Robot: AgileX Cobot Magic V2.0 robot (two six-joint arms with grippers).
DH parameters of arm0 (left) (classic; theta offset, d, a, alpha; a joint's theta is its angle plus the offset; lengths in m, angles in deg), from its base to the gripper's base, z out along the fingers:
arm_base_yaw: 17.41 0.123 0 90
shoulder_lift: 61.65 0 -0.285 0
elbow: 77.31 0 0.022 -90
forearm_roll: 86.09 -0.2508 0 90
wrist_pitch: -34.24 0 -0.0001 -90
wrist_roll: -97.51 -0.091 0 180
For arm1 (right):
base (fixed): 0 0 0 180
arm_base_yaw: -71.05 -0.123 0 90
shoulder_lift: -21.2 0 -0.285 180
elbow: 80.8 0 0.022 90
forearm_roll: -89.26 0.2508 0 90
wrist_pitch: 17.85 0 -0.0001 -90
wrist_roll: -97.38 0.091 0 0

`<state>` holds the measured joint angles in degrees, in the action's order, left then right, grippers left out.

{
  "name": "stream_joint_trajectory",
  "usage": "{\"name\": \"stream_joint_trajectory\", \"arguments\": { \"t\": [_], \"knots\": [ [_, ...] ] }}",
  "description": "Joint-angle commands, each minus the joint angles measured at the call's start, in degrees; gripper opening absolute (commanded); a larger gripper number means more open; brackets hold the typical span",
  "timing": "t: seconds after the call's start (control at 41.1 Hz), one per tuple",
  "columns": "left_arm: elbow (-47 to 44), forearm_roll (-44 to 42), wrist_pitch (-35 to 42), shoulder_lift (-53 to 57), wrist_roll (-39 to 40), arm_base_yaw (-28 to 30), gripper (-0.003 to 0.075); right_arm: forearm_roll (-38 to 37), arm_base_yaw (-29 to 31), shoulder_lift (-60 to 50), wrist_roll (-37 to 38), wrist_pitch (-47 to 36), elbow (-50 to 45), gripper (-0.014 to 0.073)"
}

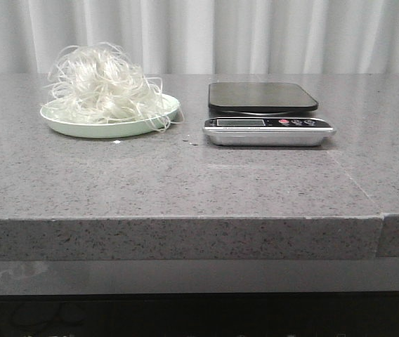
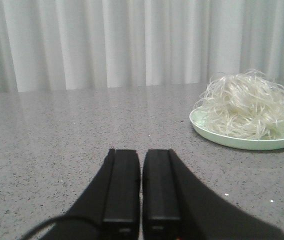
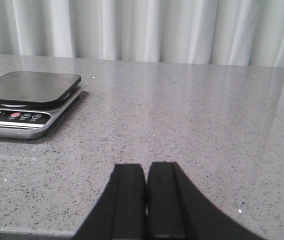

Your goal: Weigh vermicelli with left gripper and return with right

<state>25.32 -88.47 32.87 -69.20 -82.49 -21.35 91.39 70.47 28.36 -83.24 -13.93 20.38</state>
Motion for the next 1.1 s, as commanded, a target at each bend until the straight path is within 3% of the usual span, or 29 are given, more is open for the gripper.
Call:
{"name": "stream_joint_trajectory", "arguments": {
  "t": [0.0, 0.633, 0.755, 0.877, 1.072],
  "knots": [
    [-0.33, 0.55, 4.33, 1.12, 0.0, -0.45, 0.0144, -0.6, 0.14, -0.9, -0.01, -4.47, 0.47, 0.016],
    [-0.33, 0.55, 4.46, 1.12, 0.0, -0.45, 0.0144, -0.6, 0.14, -0.9, -0.01, -4.98, 0.47, 0.016],
    [-0.33, 0.55, 8.43, 1.12, 0.0, -0.45, 0.0144, -0.6, 0.14, -0.9, -0.01, -5.69, 0.69, 0.016],
    [1.83, 0.55, 11.17, 1.12, 0.0, -0.45, 0.0144, -0.55, 0.14, -0.9, -0.01, -4.61, 4.64, 0.016],
    [11.77, 0.55, 6.77, 0.26, 0.0, -0.45, 0.0144, -0.55, 0.14, 0.44, -0.01, 2.24, 16.85, 0.016]
  ]
}}
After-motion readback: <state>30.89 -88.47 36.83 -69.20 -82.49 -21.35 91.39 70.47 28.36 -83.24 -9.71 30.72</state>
